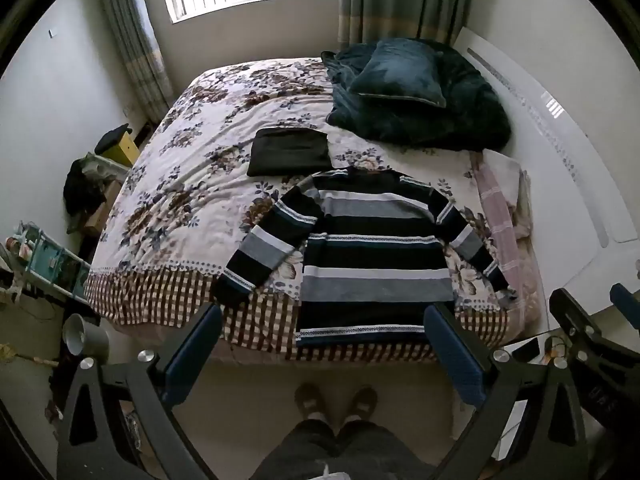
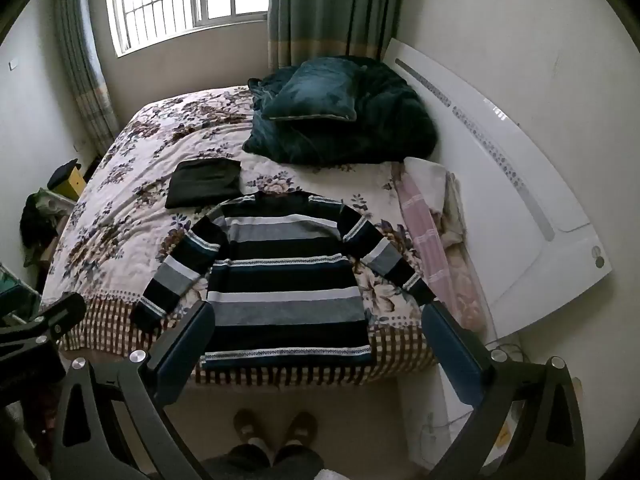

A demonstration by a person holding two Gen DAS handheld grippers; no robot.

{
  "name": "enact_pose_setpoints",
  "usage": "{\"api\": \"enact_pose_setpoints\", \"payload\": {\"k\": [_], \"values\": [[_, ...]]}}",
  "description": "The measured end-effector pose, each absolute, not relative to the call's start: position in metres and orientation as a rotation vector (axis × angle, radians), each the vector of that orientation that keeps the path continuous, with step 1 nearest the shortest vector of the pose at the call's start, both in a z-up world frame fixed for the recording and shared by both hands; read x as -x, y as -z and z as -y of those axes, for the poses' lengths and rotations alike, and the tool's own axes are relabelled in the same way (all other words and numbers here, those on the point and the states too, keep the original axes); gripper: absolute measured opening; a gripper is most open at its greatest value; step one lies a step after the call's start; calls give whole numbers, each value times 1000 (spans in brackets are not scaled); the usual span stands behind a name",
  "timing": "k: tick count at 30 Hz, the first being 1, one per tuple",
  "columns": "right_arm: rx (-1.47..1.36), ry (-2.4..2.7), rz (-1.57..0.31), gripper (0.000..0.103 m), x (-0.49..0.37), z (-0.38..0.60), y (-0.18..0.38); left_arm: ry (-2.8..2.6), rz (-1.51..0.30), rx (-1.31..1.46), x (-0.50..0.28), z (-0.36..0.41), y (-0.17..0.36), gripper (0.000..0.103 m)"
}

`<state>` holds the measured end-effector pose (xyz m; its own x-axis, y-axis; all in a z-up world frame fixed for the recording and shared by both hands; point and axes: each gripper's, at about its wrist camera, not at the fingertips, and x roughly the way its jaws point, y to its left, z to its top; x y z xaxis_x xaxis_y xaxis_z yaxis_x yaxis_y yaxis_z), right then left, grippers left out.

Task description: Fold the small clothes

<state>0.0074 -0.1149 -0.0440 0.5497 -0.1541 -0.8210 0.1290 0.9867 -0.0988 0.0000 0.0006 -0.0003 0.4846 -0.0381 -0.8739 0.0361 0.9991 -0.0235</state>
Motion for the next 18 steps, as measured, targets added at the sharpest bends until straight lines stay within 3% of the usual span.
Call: {"api": "enact_pose_setpoints", "payload": {"k": [18], "values": [[37,170,-967,103,-3,114,36,28,-1067,-13,-5,0,-4,103]]}}
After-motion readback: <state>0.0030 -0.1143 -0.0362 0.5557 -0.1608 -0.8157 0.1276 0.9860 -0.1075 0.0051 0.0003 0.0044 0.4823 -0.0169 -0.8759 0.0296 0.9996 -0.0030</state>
